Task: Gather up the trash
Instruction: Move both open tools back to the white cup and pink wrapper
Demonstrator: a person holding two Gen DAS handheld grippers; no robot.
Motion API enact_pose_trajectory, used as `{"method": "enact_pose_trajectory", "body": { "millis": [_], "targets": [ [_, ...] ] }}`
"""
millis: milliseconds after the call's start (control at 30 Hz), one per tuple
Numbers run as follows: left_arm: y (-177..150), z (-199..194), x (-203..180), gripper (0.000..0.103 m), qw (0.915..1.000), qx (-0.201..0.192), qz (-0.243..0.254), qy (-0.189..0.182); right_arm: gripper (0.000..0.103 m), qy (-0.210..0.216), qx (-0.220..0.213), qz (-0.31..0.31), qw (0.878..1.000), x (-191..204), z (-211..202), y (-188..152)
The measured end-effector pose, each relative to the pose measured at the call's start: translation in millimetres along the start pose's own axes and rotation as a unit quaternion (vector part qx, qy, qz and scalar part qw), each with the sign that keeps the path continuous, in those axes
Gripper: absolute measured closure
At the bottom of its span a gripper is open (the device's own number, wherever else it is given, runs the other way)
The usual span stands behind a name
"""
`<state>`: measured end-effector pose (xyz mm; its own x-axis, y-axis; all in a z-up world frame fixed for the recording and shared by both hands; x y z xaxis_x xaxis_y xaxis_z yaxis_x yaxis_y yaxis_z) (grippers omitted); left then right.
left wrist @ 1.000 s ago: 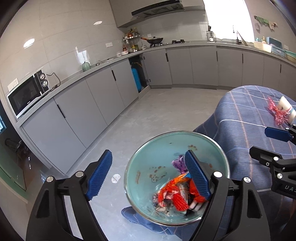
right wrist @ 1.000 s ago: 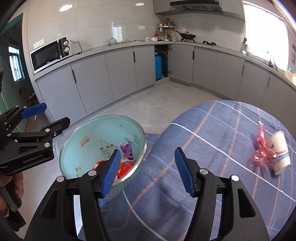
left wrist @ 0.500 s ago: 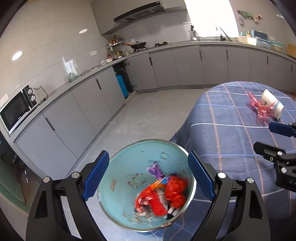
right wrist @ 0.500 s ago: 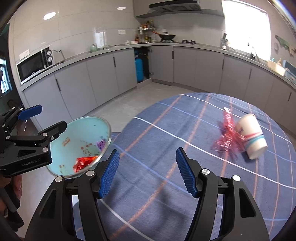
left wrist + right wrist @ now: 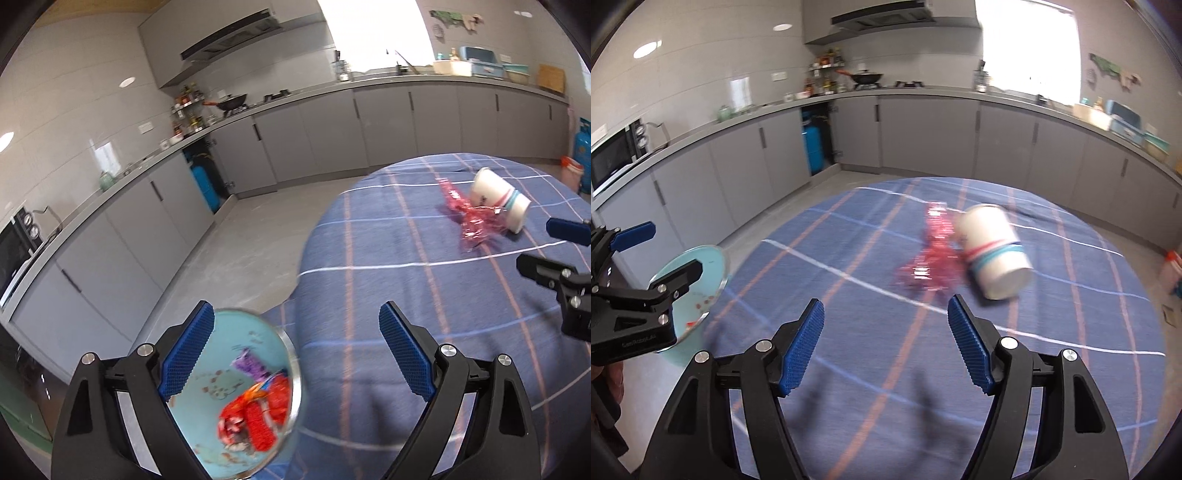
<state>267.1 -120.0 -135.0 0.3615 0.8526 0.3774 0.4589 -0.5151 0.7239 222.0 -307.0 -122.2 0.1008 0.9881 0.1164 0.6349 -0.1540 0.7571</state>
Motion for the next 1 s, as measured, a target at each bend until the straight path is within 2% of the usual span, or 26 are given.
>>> {"method": "enact_pose_trajectory", "body": {
  "millis": [233,433,533,633,1000],
  "targets": [
    [27,12,-43,0.009,0.9995,-0.015,0.022,-0.015,0.034,-0.057,-0.004,0.027,0.998,-65,1,10],
    [51,35,-69,0.006,0.9991,-0.018,0.029,-0.024,0.034,-0.086,0.01,0.032,0.996,-97,21,13],
    [63,50,-79,0.006,0.999,-0.016,0.031,-0.03,0.033,-0.09,0.019,0.03,0.995,-105,34,15],
    [75,66,-87,0.006,0.9987,-0.013,0.032,-0.038,0.025,-0.093,0.023,0.03,0.995,-111,45,18],
    [91,107,-106,0.006,0.9981,0.004,0.024,-0.056,0.025,-0.089,0.059,0.023,0.994,-121,84,21]
  ]
}}
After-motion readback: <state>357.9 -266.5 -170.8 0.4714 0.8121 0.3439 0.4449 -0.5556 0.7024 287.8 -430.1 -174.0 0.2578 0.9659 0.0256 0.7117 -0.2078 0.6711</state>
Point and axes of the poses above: each gripper's, at about its wrist camera, not at the fingertips, and z roughly the way its jaws point, x to its left, y to its top, the point moved 7 cm from there along z, roughly the way its jaws point, and after that the axes turned 6 degrees about z, right-handed, at the moved point
